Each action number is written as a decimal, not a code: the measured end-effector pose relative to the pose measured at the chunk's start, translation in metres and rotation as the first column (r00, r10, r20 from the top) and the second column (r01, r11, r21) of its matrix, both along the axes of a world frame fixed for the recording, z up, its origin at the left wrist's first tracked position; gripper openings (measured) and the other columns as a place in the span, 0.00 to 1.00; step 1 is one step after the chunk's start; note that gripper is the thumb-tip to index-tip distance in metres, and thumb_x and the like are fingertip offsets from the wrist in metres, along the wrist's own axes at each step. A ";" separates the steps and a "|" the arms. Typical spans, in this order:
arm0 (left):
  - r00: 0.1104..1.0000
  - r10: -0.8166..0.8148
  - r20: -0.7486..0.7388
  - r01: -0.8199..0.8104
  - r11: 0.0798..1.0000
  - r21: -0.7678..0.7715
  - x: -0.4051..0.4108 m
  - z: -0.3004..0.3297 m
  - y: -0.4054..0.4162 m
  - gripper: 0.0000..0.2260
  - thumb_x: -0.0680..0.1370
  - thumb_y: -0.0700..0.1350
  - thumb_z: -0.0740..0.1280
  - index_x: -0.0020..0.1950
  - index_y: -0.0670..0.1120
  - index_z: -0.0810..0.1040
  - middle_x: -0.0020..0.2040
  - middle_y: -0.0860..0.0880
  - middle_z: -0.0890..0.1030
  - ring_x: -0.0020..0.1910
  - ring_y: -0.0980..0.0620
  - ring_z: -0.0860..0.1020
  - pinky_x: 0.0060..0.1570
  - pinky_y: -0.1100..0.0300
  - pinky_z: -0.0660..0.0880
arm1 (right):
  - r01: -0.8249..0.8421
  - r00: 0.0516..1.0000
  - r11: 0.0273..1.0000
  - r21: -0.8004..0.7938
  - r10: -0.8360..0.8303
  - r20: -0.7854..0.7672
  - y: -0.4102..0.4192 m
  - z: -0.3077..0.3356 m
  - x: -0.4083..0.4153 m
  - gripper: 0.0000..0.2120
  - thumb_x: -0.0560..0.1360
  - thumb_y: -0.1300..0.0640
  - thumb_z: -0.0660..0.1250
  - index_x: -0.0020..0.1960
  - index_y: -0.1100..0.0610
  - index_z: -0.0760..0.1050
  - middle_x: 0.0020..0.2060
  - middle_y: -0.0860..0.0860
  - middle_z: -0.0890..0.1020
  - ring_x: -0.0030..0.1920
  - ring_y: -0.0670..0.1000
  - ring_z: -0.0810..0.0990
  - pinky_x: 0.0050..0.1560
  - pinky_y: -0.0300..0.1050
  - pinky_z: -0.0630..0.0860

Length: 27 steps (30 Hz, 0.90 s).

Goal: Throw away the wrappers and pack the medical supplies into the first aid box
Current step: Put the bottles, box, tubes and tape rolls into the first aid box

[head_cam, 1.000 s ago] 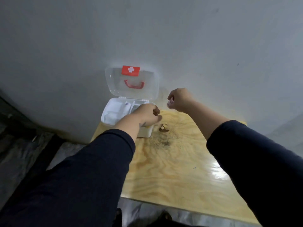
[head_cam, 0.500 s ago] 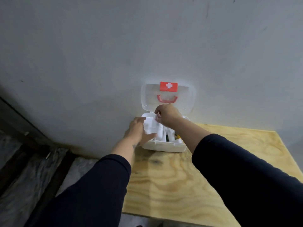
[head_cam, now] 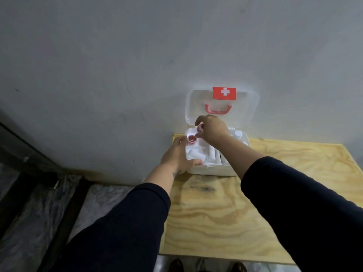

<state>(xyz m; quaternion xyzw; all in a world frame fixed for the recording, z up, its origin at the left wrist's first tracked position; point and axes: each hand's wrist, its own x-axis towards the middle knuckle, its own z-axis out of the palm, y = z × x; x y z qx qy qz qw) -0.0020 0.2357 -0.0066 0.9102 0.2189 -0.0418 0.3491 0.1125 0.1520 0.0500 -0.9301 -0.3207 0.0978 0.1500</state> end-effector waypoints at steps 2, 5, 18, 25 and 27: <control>1.000 -0.008 0.006 0.008 1.000 -0.005 0.001 -0.001 0.000 0.42 0.67 0.59 0.74 0.75 0.47 0.60 0.73 0.50 0.63 0.68 0.45 0.70 0.62 0.50 0.73 | -0.001 1.000 0.999 -0.042 0.000 -0.028 -0.004 -0.001 0.000 0.15 0.71 0.59 0.73 0.58 0.56 0.79 0.56 0.55 0.81 0.55 0.55 0.79 0.54 0.46 0.76; 1.000 -0.018 0.011 0.018 1.000 -0.010 0.001 -0.001 0.002 0.42 0.68 0.59 0.74 0.76 0.48 0.60 0.74 0.50 0.62 0.68 0.46 0.71 0.62 0.50 0.73 | -0.029 0.999 0.994 -0.105 0.027 -0.018 -0.003 -0.008 -0.004 0.15 0.76 0.62 0.65 0.61 0.56 0.78 0.60 0.54 0.80 0.61 0.55 0.77 0.59 0.46 0.74; 0.999 -0.023 0.044 0.024 1.000 -0.015 0.003 -0.011 0.008 0.41 0.66 0.60 0.75 0.74 0.51 0.62 0.74 0.52 0.60 0.68 0.48 0.71 0.61 0.51 0.72 | 0.066 0.998 0.994 -0.091 -0.066 -0.003 0.000 -0.019 -0.008 0.11 0.75 0.61 0.66 0.56 0.60 0.80 0.55 0.57 0.83 0.56 0.58 0.79 0.54 0.47 0.77; 0.999 -0.019 0.034 0.019 1.000 -0.004 0.004 -0.009 0.006 0.42 0.66 0.61 0.76 0.75 0.51 0.62 0.75 0.53 0.60 0.67 0.47 0.72 0.58 0.54 0.71 | 0.094 0.995 0.995 -0.018 -0.094 -0.010 -0.009 -0.020 -0.011 0.13 0.74 0.62 0.68 0.58 0.57 0.80 0.56 0.55 0.83 0.58 0.56 0.79 0.56 0.45 0.76; 1.000 -0.022 0.018 0.021 1.000 0.015 0.003 -0.008 0.005 0.43 0.66 0.62 0.75 0.75 0.50 0.61 0.75 0.52 0.59 0.67 0.47 0.72 0.58 0.53 0.71 | 0.108 0.994 0.994 -0.009 -0.108 -0.014 -0.008 -0.020 -0.012 0.11 0.73 0.62 0.68 0.55 0.58 0.82 0.53 0.56 0.84 0.56 0.57 0.80 0.55 0.46 0.77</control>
